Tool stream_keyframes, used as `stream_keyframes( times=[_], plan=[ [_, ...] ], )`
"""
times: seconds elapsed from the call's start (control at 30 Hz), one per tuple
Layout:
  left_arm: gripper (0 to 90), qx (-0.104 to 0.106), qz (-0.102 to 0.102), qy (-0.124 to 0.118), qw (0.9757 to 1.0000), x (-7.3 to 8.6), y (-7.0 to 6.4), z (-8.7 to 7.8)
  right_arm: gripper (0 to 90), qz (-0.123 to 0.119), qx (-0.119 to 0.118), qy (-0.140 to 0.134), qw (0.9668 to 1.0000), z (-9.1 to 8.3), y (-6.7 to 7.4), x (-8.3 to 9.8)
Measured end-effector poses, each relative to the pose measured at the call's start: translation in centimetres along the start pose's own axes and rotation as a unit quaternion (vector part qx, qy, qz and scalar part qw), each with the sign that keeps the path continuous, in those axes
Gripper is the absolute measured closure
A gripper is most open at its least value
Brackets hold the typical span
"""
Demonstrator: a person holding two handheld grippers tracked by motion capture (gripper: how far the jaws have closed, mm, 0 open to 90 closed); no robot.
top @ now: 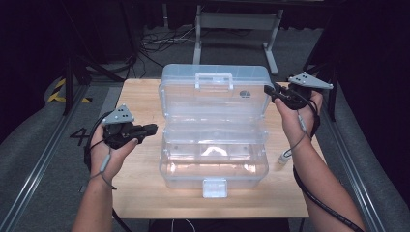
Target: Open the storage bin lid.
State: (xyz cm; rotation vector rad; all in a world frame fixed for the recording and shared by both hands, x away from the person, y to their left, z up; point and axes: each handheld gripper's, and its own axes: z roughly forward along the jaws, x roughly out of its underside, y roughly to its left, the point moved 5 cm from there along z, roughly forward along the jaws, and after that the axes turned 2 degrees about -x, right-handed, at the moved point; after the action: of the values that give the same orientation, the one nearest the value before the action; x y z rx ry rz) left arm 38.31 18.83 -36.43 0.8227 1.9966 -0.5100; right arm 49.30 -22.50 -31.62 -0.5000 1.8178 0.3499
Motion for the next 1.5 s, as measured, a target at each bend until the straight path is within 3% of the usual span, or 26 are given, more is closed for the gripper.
stream_keyframes(
  times=[0.33,0.47,0.7,1.3,1.5],
  plan=[
    [85.3,-0.014,-0.021,0.003,0.9997,1.5,0.4,-1.4,73.6,0.003,-0.015,0.005,0.9999,1.4,-1.0,-0.4],
    [85.2,-0.018,-0.025,0.008,0.9995,1.9,0.4,-1.6,78.0,-0.001,-0.024,0.005,0.9997,1.6,-1.4,-0.6],
    [85.2,-0.026,-0.031,0.013,0.9991,2.8,0.2,-2.3,80.4,-0.013,-0.018,0.022,0.9995,2.5,-1.9,-0.9],
    [82.6,-0.031,-0.040,0.018,0.9985,3.7,0.1,-3.1,84.4,-0.008,-0.013,0.017,0.9998,4.5,-3.0,-0.8],
    [83.3,-0.030,-0.039,0.020,0.9986,3.7,0.1,-2.9,85.3,0.005,-0.014,0.022,0.9996,5.4,-3.5,-0.7]
  ],
)
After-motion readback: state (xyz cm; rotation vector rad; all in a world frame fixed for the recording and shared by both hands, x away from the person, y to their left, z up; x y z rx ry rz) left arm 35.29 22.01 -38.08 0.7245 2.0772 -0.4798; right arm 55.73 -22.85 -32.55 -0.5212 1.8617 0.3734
